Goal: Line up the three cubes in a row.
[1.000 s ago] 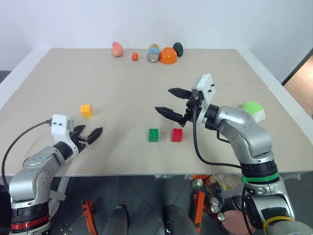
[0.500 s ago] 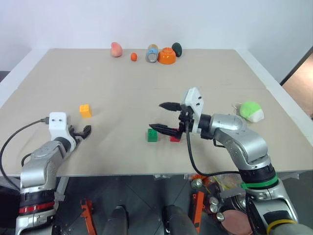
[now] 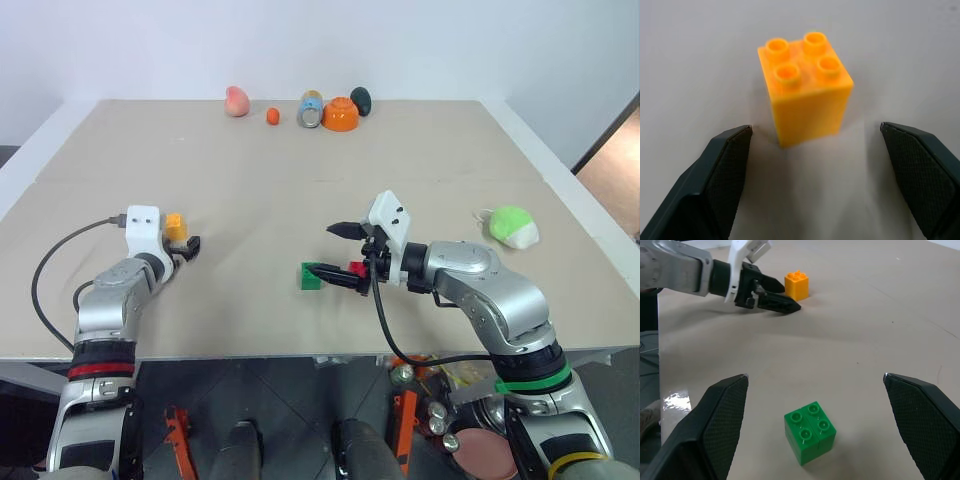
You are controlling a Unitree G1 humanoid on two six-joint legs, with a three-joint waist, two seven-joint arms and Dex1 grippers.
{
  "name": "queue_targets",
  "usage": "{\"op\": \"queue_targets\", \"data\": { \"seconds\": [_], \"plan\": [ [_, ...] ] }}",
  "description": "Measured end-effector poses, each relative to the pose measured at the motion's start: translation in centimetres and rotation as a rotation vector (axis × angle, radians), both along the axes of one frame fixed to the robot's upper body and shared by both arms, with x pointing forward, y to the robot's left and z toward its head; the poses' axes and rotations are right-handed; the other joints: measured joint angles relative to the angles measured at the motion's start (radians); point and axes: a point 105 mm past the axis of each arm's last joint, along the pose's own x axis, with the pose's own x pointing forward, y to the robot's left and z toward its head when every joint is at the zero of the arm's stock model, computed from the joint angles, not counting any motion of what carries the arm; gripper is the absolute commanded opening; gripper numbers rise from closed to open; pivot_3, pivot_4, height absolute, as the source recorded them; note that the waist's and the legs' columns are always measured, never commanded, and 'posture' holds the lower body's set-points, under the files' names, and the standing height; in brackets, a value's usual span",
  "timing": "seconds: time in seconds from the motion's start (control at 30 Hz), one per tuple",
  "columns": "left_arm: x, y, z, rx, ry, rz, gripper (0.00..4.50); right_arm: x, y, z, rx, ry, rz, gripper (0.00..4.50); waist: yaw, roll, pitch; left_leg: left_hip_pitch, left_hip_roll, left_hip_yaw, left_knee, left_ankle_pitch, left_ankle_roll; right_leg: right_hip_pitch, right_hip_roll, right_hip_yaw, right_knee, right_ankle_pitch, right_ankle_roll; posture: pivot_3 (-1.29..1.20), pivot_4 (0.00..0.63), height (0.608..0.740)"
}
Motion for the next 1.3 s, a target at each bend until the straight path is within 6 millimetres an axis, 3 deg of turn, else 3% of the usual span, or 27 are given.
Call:
{"op": "queue_targets", "data": {
  "seconds": [0.23, 0.27, 0.5, 0.73, 0.87, 1.0, 1.13, 1.3],
  "plan": [
    [1.4, -0.2, 0.3, 0.017, -0.004, 0.002, 4.25, 0.1, -0.1, -0.1, 0.000, 0.003, -0.014, 4.50, 0.001, 0.000, 0.000, 0.000, 0.000, 0.000, 0.000, 0.000, -0.001, 0.000, 0.000, 0.000, 0.000, 0.000, 0.001, 0.00, 0.150, 0.738],
    [1.6, -0.2, 0.3, 0.017, -0.004, 0.005, 3.74, 0.1, -0.1, -0.1, 0.000, 0.002, -0.017, 4.50, 0.001, 0.000, 0.000, 0.000, 0.000, 0.000, 0.000, 0.000, -0.001, 0.000, 0.000, 0.000, 0.000, 0.000, 0.001, 0.00, 0.150, 0.738],
    [2.3, -1.2, 0.3, 0.023, -0.017, -0.001, 1.40, 0.1, -0.2, -0.4, 0.000, 0.008, -0.025, 4.50, 0.000, 0.000, 0.000, 0.000, 0.000, 0.000, 0.000, 0.001, -0.001, 0.000, 0.000, 0.000, 0.000, 0.001, 0.001, 0.00, 0.150, 0.738],
    [2.4, -1.3, 0.4, 0.075, -0.020, -0.015, 1.38, 0.1, -0.3, -0.6, -0.002, 0.012, -0.031, 4.50, 0.000, 0.000, 0.000, 0.000, 0.000, 0.000, 0.000, 0.001, -0.002, 0.000, 0.000, 0.000, 0.000, 0.001, 0.001, 0.00, 0.150, 0.738],
    [2.4, -2.4, 0.8, 0.127, -0.055, -0.137, 1.38, -0.1, -0.8, -1.5, -0.010, 0.045, -0.039, 4.50, 0.000, 0.000, 0.000, -0.001, 0.000, 0.000, 0.000, 0.001, -0.002, -0.001, 0.000, 0.000, 0.000, 0.001, 0.001, 0.00, 0.150, 0.738],
    [1.5, -5.7, 2.0, 0.168, -0.139, -0.412, 1.38, -1.1, -2.2, -1.8, -0.021, 0.062, -0.033, 4.50, 0.002, 0.000, 0.000, -0.004, 0.000, 0.000, -0.001, 0.001, -0.005, -0.002, -0.001, 0.000, -0.001, -0.001, 0.002, 0.00, 0.150, 0.738],
    [-0.6, -8.2, 3.5, 0.202, -0.206, -0.750, 1.38, -3.4, -4.7, -2.3, -0.022, 0.117, 0.017, 4.50, 0.001, 0.000, 0.000, -0.004, 0.000, 0.000, -0.002, -0.001, -0.005, -0.002, -0.001, 0.000, -0.001, -0.004, 0.002, 0.00, 0.150, 0.738],
    [-3.3, -10.4, 3.1, 0.158, -0.170, -1.094, 1.38, -5.1, -6.9, -1.4, -0.002, 0.128, 0.045, 4.50, -0.001, 0.000, 0.000, -0.002, 0.000, 0.002, -0.001, -0.001, -0.005, -0.002, -0.001, 0.000, -0.001, -0.003, 0.000, 0.00, 0.150, 0.738]
  ]
}}
